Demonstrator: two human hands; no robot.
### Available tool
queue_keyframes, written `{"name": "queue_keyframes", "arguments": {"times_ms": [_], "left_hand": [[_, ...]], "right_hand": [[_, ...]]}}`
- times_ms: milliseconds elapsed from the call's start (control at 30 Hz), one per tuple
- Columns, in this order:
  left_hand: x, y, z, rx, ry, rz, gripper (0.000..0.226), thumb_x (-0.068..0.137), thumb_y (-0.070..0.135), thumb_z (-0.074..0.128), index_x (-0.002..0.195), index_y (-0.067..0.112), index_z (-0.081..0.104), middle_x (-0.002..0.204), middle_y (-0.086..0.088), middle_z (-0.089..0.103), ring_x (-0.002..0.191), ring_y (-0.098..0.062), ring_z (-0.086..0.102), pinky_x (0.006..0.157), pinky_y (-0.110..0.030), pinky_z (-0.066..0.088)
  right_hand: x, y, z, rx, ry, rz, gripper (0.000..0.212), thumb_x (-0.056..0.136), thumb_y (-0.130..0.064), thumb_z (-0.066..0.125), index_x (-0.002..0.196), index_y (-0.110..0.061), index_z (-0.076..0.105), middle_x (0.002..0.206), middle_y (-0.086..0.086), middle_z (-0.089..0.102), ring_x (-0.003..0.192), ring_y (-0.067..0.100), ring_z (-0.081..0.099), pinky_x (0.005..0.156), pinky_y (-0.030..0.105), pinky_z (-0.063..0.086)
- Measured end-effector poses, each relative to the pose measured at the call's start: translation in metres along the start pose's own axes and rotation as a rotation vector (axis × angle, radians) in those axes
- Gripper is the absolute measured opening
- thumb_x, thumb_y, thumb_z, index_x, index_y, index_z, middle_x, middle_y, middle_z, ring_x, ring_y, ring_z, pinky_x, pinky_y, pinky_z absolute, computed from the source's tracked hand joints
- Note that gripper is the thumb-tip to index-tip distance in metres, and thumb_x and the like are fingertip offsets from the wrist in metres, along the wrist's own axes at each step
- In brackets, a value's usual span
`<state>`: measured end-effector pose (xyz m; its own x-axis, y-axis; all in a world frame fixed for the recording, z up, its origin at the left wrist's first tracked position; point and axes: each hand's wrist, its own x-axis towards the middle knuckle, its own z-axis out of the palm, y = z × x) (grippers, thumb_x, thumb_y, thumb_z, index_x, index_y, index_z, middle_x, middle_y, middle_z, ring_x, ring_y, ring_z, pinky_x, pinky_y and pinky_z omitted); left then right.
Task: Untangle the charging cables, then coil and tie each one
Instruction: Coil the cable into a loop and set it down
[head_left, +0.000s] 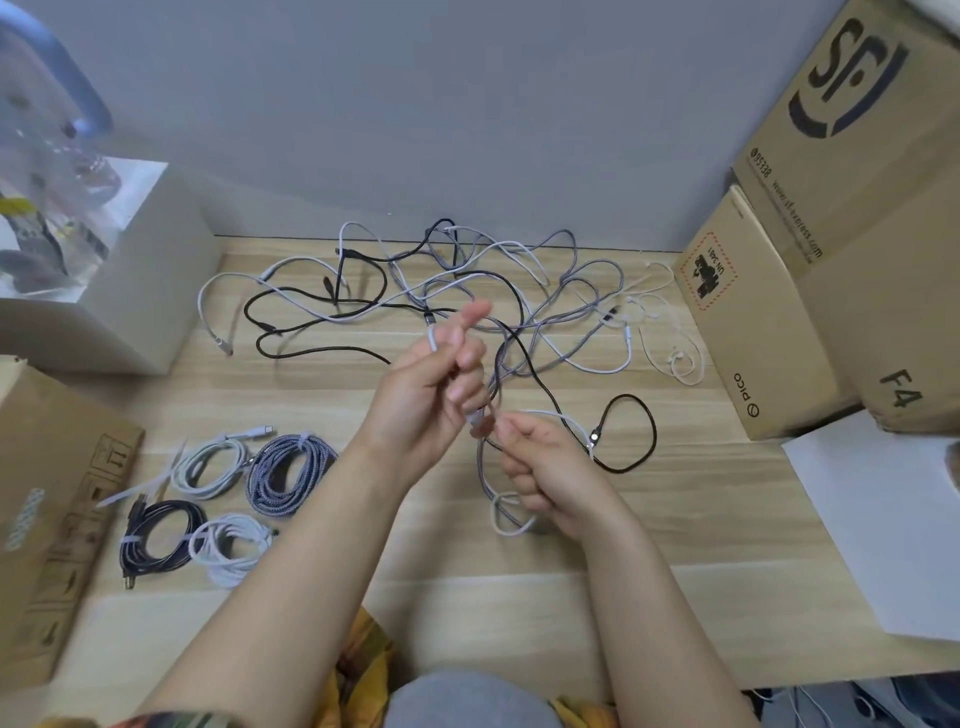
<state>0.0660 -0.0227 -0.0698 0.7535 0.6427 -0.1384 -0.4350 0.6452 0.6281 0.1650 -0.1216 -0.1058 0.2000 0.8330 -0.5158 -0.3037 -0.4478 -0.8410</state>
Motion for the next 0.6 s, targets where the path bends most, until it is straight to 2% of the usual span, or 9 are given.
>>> {"name": "queue_keyframes", "arguments": {"times_ms": [100, 167, 300, 367, 433, 500, 533, 567, 600], "left_hand": [[0.004, 0.004, -0.006, -0.028, 0.015, 0.070, 0.029, 0.093, 0.010, 0.036, 0.118, 0.009, 0.051, 0.074, 0.005, 0.067, 0.060, -0.005, 0.061, 0.066, -0.019, 0.053], [0.006, 0.004, -0.011, 0.009, 0.018, 0.097, 0.036, 0.088, 0.016, 0.042, 0.122, 0.012, 0.049, 0.095, 0.000, 0.072, 0.088, -0.012, 0.069, 0.091, -0.024, 0.050], [0.005, -0.004, -0.025, 0.466, -0.047, 0.097, 0.051, 0.088, 0.018, 0.046, 0.138, 0.019, 0.034, 0.130, 0.004, 0.056, 0.119, -0.008, 0.055, 0.097, -0.016, 0.040], [0.002, -0.009, -0.032, 0.800, -0.168, 0.047, 0.058, 0.089, 0.021, 0.040, 0.143, 0.021, 0.022, 0.138, 0.007, 0.045, 0.123, 0.002, 0.048, 0.099, -0.011, 0.035], [-0.002, -0.013, -0.036, 1.061, -0.252, -0.043, 0.051, 0.093, 0.025, 0.040, 0.141, 0.020, 0.027, 0.139, 0.004, 0.047, 0.121, 0.006, 0.046, 0.101, -0.011, 0.033], [-0.007, -0.012, -0.035, 1.181, -0.244, -0.165, 0.036, 0.098, 0.027, 0.042, 0.129, 0.008, 0.043, 0.115, -0.010, 0.066, 0.096, 0.001, 0.060, 0.088, -0.011, 0.043], [-0.010, -0.011, -0.034, 1.161, -0.265, -0.221, 0.035, 0.098, 0.028, 0.040, 0.122, 0.003, 0.048, 0.084, -0.010, 0.071, 0.070, -0.004, 0.062, 0.072, -0.013, 0.046], [-0.012, -0.009, -0.033, 1.114, -0.303, -0.269, 0.037, 0.097, 0.031, 0.039, 0.111, 0.000, 0.053, 0.056, -0.004, 0.063, 0.049, -0.005, 0.053, 0.061, -0.019, 0.045], [-0.014, -0.006, -0.032, 1.073, -0.336, -0.310, 0.040, 0.094, 0.034, 0.037, 0.093, -0.001, 0.057, 0.041, 0.001, 0.052, 0.040, -0.004, 0.045, 0.060, -0.028, 0.045]], "right_hand": [[-0.006, 0.000, 0.005, -0.059, -0.090, 0.065, 0.025, 0.101, -0.029, 0.039, 0.092, -0.023, 0.061, 0.048, -0.009, 0.027, 0.035, 0.000, 0.013, 0.035, 0.009, 0.010], [-0.010, -0.002, 0.011, -0.217, -0.085, 0.028, 0.023, 0.100, -0.029, 0.041, 0.093, -0.025, 0.063, 0.047, -0.010, 0.029, 0.034, 0.001, 0.016, 0.033, 0.013, 0.014], [-0.016, -0.010, 0.016, -0.561, 0.010, -0.102, 0.020, 0.097, -0.027, 0.048, 0.098, -0.024, 0.068, 0.041, -0.017, 0.044, 0.039, -0.002, 0.038, 0.041, 0.009, 0.027], [-0.019, -0.016, 0.015, -0.711, 0.046, -0.149, 0.017, 0.093, -0.030, 0.054, 0.091, -0.025, 0.071, 0.050, -0.012, 0.050, 0.047, -0.002, 0.043, 0.048, 0.018, 0.032], [-0.022, -0.022, 0.013, -0.765, 0.093, -0.170, 0.014, 0.089, -0.027, 0.060, 0.079, -0.023, 0.070, 0.059, -0.011, 0.057, 0.053, -0.001, 0.047, 0.054, 0.021, 0.035], [-0.023, -0.026, 0.008, -0.765, 0.152, -0.187, 0.015, 0.084, -0.023, 0.065, 0.071, -0.018, 0.069, 0.063, -0.010, 0.063, 0.060, 0.004, 0.053, 0.062, 0.026, 0.040], [-0.023, -0.027, 0.005, -0.763, 0.185, -0.186, 0.013, 0.080, -0.024, 0.068, 0.069, -0.018, 0.069, 0.063, -0.009, 0.063, 0.064, 0.007, 0.056, 0.065, 0.029, 0.043], [-0.024, -0.029, 0.004, -0.748, 0.212, -0.191, 0.012, 0.077, -0.024, 0.071, 0.066, -0.019, 0.067, 0.060, -0.010, 0.061, 0.064, 0.008, 0.056, 0.065, 0.029, 0.045], [-0.024, -0.030, 0.004, -0.730, 0.233, -0.204, 0.014, 0.073, -0.023, 0.075, 0.064, -0.021, 0.065, 0.055, -0.013, 0.057, 0.060, 0.005, 0.053, 0.062, 0.029, 0.043]]}}
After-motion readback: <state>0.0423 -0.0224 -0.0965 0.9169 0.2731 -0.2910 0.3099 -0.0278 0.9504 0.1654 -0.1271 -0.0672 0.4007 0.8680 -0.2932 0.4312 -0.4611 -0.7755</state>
